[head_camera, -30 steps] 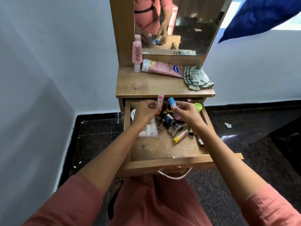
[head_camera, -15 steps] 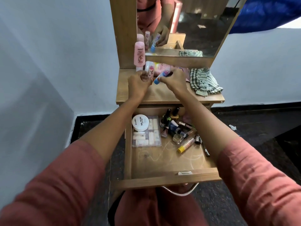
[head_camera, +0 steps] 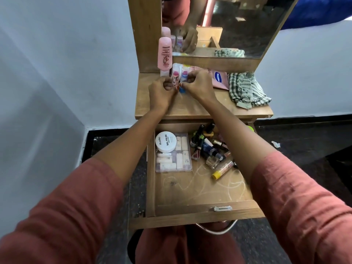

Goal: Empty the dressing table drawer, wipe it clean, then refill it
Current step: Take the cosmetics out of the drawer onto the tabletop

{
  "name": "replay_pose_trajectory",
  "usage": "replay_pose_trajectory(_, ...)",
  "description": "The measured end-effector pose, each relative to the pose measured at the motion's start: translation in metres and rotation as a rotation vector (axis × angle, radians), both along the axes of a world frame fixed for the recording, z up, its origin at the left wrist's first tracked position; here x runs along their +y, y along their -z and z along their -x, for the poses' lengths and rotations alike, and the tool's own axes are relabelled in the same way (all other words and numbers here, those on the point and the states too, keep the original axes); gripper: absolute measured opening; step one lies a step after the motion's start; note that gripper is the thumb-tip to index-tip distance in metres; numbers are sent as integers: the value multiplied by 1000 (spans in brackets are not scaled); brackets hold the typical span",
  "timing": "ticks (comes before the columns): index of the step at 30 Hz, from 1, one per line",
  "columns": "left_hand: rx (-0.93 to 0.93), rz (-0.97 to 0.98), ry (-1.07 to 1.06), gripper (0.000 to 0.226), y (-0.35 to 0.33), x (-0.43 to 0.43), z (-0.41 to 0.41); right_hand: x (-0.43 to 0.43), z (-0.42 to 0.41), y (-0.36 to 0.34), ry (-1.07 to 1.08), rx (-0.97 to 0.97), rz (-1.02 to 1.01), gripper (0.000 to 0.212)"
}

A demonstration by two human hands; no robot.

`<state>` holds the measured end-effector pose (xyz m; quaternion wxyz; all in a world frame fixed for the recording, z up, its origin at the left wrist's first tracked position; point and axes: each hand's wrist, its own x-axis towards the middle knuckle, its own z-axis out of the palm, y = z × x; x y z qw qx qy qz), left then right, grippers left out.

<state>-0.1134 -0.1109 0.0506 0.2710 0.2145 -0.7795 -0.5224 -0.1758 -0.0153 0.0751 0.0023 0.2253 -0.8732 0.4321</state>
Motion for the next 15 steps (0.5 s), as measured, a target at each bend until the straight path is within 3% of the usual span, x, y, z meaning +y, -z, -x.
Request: replay_pose_trajectory(15,-33,37,-93,22,-3,2,-14,21,-14,2,13,-23,75,33)
